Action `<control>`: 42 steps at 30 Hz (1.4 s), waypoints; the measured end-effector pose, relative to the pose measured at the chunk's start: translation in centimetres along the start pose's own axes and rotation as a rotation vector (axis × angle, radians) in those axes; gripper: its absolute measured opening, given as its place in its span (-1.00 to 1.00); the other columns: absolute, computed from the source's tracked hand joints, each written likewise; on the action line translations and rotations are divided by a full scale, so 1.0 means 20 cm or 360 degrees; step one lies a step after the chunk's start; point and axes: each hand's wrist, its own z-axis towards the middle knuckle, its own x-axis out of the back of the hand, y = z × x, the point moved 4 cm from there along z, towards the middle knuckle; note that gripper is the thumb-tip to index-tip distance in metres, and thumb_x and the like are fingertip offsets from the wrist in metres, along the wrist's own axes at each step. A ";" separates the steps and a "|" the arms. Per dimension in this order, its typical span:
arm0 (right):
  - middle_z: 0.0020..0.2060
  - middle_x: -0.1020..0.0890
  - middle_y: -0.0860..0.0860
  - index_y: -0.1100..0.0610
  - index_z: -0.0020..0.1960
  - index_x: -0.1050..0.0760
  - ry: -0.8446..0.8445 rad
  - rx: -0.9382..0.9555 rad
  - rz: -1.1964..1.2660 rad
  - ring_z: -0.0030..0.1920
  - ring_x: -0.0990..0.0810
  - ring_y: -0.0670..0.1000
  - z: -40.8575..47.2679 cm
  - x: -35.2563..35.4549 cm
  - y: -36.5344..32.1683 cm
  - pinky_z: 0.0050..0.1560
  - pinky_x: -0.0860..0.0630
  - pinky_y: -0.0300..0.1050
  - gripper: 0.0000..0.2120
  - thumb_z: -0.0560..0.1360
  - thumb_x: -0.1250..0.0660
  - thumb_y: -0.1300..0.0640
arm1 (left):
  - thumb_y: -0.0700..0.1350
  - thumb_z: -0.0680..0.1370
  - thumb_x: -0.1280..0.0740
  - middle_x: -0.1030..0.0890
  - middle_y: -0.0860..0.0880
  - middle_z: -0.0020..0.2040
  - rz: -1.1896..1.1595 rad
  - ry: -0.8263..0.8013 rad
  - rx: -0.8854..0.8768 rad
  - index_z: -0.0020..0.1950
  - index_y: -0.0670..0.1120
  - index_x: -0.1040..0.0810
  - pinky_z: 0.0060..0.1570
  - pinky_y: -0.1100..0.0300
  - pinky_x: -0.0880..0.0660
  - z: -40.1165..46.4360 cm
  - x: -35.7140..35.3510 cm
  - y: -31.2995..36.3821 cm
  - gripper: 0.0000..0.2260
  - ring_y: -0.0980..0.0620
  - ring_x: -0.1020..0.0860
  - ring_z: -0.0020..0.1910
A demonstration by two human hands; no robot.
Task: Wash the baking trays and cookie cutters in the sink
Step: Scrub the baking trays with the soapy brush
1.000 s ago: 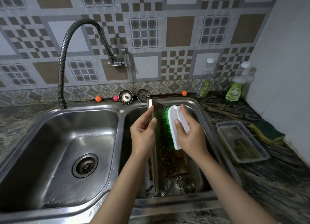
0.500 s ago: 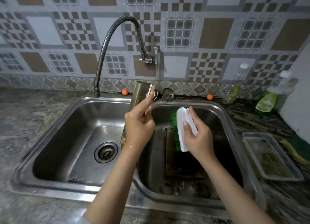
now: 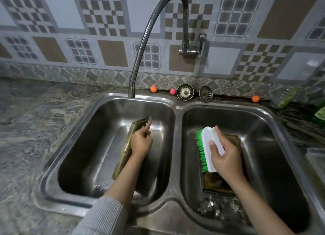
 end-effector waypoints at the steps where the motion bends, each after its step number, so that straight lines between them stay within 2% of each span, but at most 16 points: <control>1: 0.26 -0.50 -0.06 0.08 0.42 -0.36 -0.0010 -0.0040 -0.0015 0.26 -0.46 -0.07 0.01 -0.01 0.02 0.19 -0.33 -0.42 -0.54 0.53 -0.30 0.21 | -0.35 0.53 -0.24 -0.59 -0.05 0.22 -0.0028 -0.0061 0.0036 0.30 -0.05 -0.54 -0.03 0.57 -0.37 0.03 -0.04 -0.06 -0.61 0.14 -0.55 0.08; 3: 0.28 -0.52 -0.01 0.05 0.42 -0.35 -0.0008 -0.0121 -0.0045 0.25 -0.47 -0.06 0.02 -0.02 0.06 0.20 -0.37 -0.27 -0.54 0.54 -0.30 0.19 | -0.35 0.55 -0.22 -0.55 -0.06 0.28 -0.0104 -0.0164 0.0178 0.31 -0.08 -0.52 0.23 0.37 -0.38 0.08 -0.12 -0.18 -0.62 0.03 -0.51 0.26; 6: 0.27 -0.53 0.01 0.01 0.43 -0.35 0.0028 -0.0243 -0.0123 0.20 -0.44 -0.13 0.04 -0.02 0.10 0.14 -0.34 -0.29 -0.54 0.55 -0.29 0.16 | -0.35 0.54 -0.23 -0.53 0.00 0.30 -0.0147 -0.0296 0.0330 0.33 -0.07 -0.51 0.36 0.25 -0.31 0.13 -0.22 -0.33 -0.60 0.09 -0.44 0.32; 8: 0.29 -0.52 0.02 0.00 0.44 -0.34 0.0024 -0.0328 -0.0155 0.21 -0.42 -0.11 0.04 -0.02 0.11 0.13 -0.32 -0.26 -0.54 0.55 -0.28 0.15 | -0.35 0.54 -0.23 -0.53 0.02 0.30 -0.0221 -0.0359 0.0435 0.33 -0.07 -0.51 0.34 0.25 -0.34 0.14 -0.26 -0.42 -0.61 0.10 -0.46 0.29; 11: 0.31 -0.49 0.03 -0.01 0.46 -0.31 -0.0047 -0.0460 -0.0202 0.30 -0.43 0.04 0.03 -0.02 0.13 0.11 -0.31 -0.23 -0.53 0.57 -0.26 0.12 | -0.33 0.56 -0.22 -0.51 0.01 0.28 -0.0099 -0.0416 0.0498 0.39 -0.14 -0.43 0.11 0.40 -0.39 0.13 -0.27 -0.49 -0.60 0.05 -0.55 0.14; 12: 0.32 -0.48 0.03 -0.02 0.46 -0.30 -0.0068 -0.0499 -0.0212 0.31 -0.43 0.06 0.03 -0.03 0.14 0.10 -0.32 -0.23 -0.53 0.57 -0.26 0.11 | -0.30 0.56 -0.24 -0.48 -0.03 0.33 0.0043 -0.0478 0.0446 0.44 -0.12 -0.38 0.19 0.31 -0.37 0.14 -0.27 -0.51 -0.57 -0.03 -0.51 0.24; 14: 0.33 -0.48 0.04 -0.04 0.45 -0.30 -0.0080 -0.0545 -0.0214 0.30 -0.43 0.08 0.02 -0.03 0.16 0.11 -0.34 -0.21 -0.54 0.57 -0.26 0.11 | -0.17 0.57 -0.28 -0.18 -0.09 0.54 0.0476 -0.0744 0.0391 0.51 0.01 -0.25 0.42 -0.14 -0.08 0.12 -0.28 -0.57 -0.48 -0.15 -0.13 0.52; 16: 0.33 -0.48 0.04 -0.06 0.45 -0.30 -0.0083 -0.0575 -0.0222 0.29 -0.45 0.10 0.01 -0.04 0.18 0.13 -0.38 -0.17 -0.53 0.57 -0.27 0.10 | 0.00 0.57 -0.30 0.17 -0.07 0.58 0.0842 -0.1001 0.0429 0.54 0.15 -0.11 0.32 -0.45 0.13 0.11 -0.27 -0.67 -0.41 -0.16 0.21 0.54; 18: 0.32 -0.49 0.03 -0.09 0.45 -0.31 -0.0068 -0.0594 -0.0212 0.28 -0.46 0.08 0.01 -0.06 0.19 0.19 -0.42 -0.12 -0.53 0.56 -0.27 0.09 | 0.14 0.55 -0.28 0.29 -0.05 0.56 0.0940 -0.1111 0.0499 0.55 0.19 -0.05 0.28 -0.51 0.11 0.09 -0.25 -0.73 -0.37 -0.15 0.30 0.52; 23: 0.30 -0.51 0.00 -0.05 0.44 -0.33 -0.0042 -0.0612 -0.0227 0.27 -0.48 0.04 0.00 -0.08 0.21 0.16 -0.36 -0.23 -0.54 0.56 -0.28 0.13 | 0.28 0.52 -0.23 0.36 -0.01 0.54 0.0979 -0.1161 0.0557 0.55 0.19 -0.03 0.29 -0.49 0.09 0.14 -0.24 -0.76 -0.33 -0.11 0.34 0.51; 29: 0.29 -0.52 0.03 -0.10 0.44 -0.31 -0.0017 -0.0647 -0.0244 0.24 -0.50 0.07 -0.01 -0.04 0.23 0.22 -0.46 -0.07 -0.54 0.56 -0.27 0.09 | 0.18 0.55 -0.26 0.25 -0.05 0.57 0.0799 -0.0959 0.0542 0.54 0.09 -0.16 0.32 -0.47 0.08 0.17 -0.25 -0.68 -0.40 -0.16 0.24 0.54; 31: 0.29 -0.51 0.04 -0.09 0.45 -0.30 -0.0005 -0.0646 -0.0258 0.24 -0.49 0.07 -0.02 0.00 0.23 0.16 -0.44 -0.14 -0.54 0.57 -0.26 0.08 | 0.12 0.56 -0.27 0.04 -0.13 0.58 0.0606 -0.0719 0.0406 0.48 0.00 -0.32 0.37 -0.39 0.00 0.15 -0.26 -0.54 -0.49 -0.18 0.04 0.55; 33: 0.31 -0.49 0.04 -0.08 0.46 -0.28 0.0001 -0.0645 -0.0255 0.23 -0.49 0.07 -0.01 0.04 0.25 0.09 -0.42 -0.20 -0.53 0.57 -0.25 0.07 | 0.02 0.56 -0.30 -0.26 -0.21 0.50 0.0339 -0.0407 0.0218 0.42 -0.13 -0.41 0.41 -0.17 -0.21 0.12 -0.26 -0.35 -0.54 -0.18 -0.25 0.48; 36: 0.33 -0.47 0.03 -0.08 0.46 -0.28 0.0041 -0.0617 -0.0211 0.20 -0.51 0.06 -0.03 0.14 0.28 0.07 -0.48 -0.16 -0.52 0.57 -0.26 0.06 | -0.09 0.55 -0.34 -0.53 -0.18 0.30 0.0024 -0.0086 -0.0086 0.33 -0.22 -0.48 0.29 0.15 -0.36 0.01 -0.28 0.01 -0.61 -0.08 -0.47 0.30; 39: 0.35 -0.45 0.03 -0.06 0.47 -0.27 0.0085 -0.0571 -0.0185 0.26 -0.47 0.05 -0.04 0.25 0.30 0.11 -0.40 -0.20 -0.52 0.57 -0.26 0.09 | -0.09 0.54 -0.35 -0.59 -0.12 0.15 -0.0135 -0.0076 -0.0280 0.26 -0.18 -0.53 0.17 0.17 -0.47 -0.11 -0.41 0.29 -0.68 -0.01 -0.55 0.13; 42: 0.37 -0.44 0.04 -0.03 0.47 -0.27 0.0110 -0.0536 -0.0160 0.31 -0.44 0.08 -0.05 0.35 0.34 0.16 -0.36 -0.21 -0.52 0.57 -0.26 0.12 | -0.11 0.53 -0.35 -0.59 -0.11 0.09 -0.0100 -0.0335 -0.0286 0.24 -0.17 -0.53 0.10 0.16 -0.52 -0.23 -0.67 0.41 -0.70 0.00 -0.57 0.04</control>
